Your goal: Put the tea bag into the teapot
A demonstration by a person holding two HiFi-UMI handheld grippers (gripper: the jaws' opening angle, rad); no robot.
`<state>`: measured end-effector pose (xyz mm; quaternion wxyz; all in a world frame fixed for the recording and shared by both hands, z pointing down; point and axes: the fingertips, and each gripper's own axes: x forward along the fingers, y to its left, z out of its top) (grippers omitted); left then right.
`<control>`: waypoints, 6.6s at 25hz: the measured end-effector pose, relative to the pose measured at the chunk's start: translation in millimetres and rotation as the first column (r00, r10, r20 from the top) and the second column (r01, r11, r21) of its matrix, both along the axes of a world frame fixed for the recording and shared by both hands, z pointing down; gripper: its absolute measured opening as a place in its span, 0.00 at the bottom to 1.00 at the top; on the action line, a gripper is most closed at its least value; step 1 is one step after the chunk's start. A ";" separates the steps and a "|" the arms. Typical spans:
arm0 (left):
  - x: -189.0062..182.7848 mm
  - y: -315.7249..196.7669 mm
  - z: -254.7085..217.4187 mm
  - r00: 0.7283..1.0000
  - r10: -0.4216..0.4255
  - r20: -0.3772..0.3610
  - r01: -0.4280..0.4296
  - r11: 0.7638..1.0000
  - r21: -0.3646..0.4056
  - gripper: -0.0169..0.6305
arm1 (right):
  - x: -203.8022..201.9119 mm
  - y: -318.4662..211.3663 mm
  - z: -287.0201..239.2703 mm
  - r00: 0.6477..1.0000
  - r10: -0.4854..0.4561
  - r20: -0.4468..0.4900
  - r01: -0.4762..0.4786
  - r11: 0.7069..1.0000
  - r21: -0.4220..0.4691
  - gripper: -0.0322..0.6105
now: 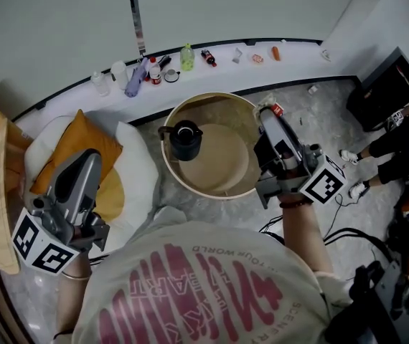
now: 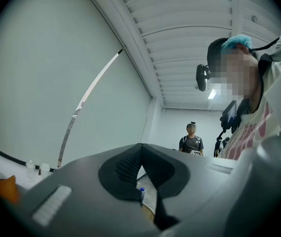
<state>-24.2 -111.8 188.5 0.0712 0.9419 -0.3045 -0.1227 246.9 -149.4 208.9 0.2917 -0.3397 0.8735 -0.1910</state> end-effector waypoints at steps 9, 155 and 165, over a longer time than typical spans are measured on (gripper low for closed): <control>7.4 -57.5 6.7 0.997 0.072 -0.014 -0.072 0.997 -0.027 0.04 | -4.2 -38.5 12.2 0.999 0.045 -0.010 -0.046 0.998 -0.048 0.12; 40.0 -178.6 47.6 0.920 0.386 -0.070 -0.393 0.904 -0.169 0.04 | -42.9 -56.4 58.2 0.966 0.190 -0.173 -0.214 0.968 -0.132 0.06; 29.7 -110.7 40.9 0.934 0.355 -0.042 -0.357 0.924 -0.134 0.04 | -31.3 -1.1 48.2 0.972 0.200 -0.122 -0.211 0.973 -0.088 0.06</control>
